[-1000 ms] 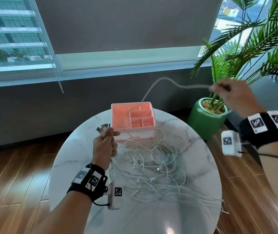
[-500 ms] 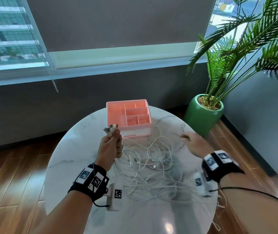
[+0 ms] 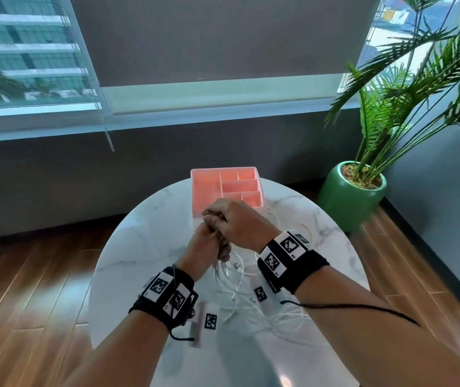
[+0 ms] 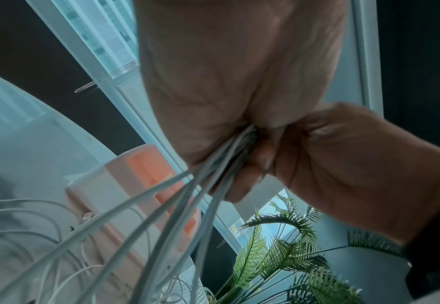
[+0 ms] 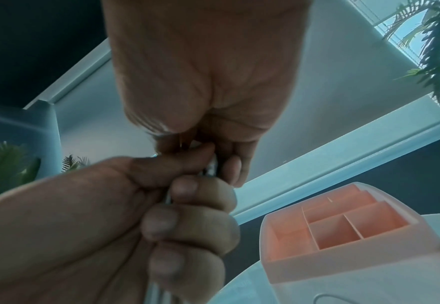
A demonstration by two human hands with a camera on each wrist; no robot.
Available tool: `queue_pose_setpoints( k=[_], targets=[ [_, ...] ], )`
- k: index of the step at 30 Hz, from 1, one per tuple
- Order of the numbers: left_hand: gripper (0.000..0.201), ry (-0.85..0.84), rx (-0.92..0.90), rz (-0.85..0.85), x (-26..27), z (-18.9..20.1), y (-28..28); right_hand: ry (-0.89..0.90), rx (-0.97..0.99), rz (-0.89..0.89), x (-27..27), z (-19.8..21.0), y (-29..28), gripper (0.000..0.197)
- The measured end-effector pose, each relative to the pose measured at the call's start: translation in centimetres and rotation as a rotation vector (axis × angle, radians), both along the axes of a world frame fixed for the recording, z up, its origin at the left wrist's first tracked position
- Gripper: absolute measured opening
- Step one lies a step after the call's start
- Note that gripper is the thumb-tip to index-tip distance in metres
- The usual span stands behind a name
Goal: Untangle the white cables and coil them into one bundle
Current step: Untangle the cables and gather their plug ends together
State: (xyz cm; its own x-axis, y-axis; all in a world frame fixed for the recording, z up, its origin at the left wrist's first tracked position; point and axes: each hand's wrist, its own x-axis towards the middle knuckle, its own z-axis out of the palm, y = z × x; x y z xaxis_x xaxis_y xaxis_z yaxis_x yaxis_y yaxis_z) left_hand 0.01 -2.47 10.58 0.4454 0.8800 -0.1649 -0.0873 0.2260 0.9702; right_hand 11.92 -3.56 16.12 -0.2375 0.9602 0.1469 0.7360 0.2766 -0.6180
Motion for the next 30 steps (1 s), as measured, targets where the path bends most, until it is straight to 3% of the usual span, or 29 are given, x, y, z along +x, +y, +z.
queue_pose_setpoints(
  k=[4, 6, 8, 10, 11, 13, 14, 16, 21, 24, 28, 30],
  targets=[
    [0.038, 0.020, 0.008, -0.011, 0.0, 0.5, -0.3, 0.098, -0.040, -0.024, 0.3, 0.2, 0.0, 0.035],
    [0.036, -0.021, 0.028, 0.007, 0.1, 0.9, -0.3, 0.193, -0.066, -0.036, 0.0, -0.2, -0.3, 0.051],
    [0.033, -0.129, 0.026, 0.069, -0.1, 1.2, 0.2, 0.423, -0.172, -0.075, -0.4, -1.4, -0.8, 0.072],
    [0.035, -0.292, -0.015, 0.164, -0.6, 1.4, 1.0, 0.673, -0.339, -0.058, -0.7, -3.7, -1.8, 0.068],
    [0.034, -0.372, -0.035, 0.205, -0.9, 1.5, 1.4, 0.676, -0.400, -0.029, -0.9, -4.8, -2.5, 0.054],
    [0.035, -0.454, -0.061, 0.291, -1.7, 1.4, 2.2, 0.474, -0.445, -0.014, -1.1, -6.8, -4.1, 0.022],
    [0.036, -0.467, -0.076, 0.340, -2.2, 1.3, 2.6, 0.348, -0.410, -0.006, -0.9, -7.7, -4.9, 0.020],
    [0.038, -0.471, -0.116, 0.443, -3.8, 0.8, 3.3, 0.150, -0.316, 0.000, 0.8, -10.0, -6.3, 0.024],
    [0.039, -0.320, -0.196, 0.636, -6.8, -2.1, 4.1, -0.014, -0.397, -0.058, 8.1, -15.5, -10.6, 0.057],
    [0.040, -0.276, -0.204, 0.602, -6.0, -3.7, 3.0, -0.154, -0.449, -0.104, 11.0, -16.5, -12.5, 0.063],
    [0.042, -0.256, -0.212, 0.501, -5.4, -4.1, 1.9, -0.325, -0.486, -0.306, 16.7, -17.6, -14.3, 0.083],
    [0.041, -0.257, -0.213, 0.441, -5.8, -4.3, 1.9, -0.391, -0.489, -0.450, 19.6, -16.9, -15.5, 0.071]
  ],
)
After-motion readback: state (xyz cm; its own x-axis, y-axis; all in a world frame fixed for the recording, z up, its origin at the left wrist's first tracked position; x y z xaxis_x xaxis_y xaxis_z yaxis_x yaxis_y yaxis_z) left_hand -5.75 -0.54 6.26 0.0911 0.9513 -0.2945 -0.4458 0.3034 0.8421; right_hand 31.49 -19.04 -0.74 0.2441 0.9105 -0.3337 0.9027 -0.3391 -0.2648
